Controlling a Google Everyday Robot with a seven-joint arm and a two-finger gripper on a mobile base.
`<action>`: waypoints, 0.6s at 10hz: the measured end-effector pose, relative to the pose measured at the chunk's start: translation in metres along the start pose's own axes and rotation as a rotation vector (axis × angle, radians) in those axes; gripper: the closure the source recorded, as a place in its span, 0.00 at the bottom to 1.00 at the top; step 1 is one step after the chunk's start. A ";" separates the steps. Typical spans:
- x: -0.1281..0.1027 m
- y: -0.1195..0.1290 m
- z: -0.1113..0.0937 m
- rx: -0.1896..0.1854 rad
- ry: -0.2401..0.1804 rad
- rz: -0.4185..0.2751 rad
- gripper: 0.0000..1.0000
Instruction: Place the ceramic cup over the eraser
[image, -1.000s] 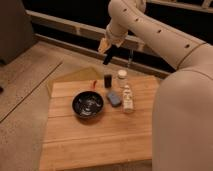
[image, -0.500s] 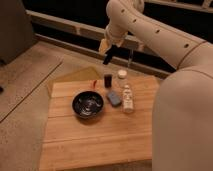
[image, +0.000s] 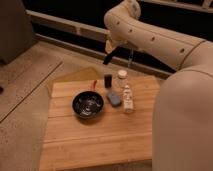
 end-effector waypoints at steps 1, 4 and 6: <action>0.002 -0.008 0.009 -0.030 -0.060 0.074 0.35; 0.040 -0.044 0.045 -0.088 -0.140 0.281 0.35; 0.079 -0.063 0.070 -0.100 -0.104 0.344 0.35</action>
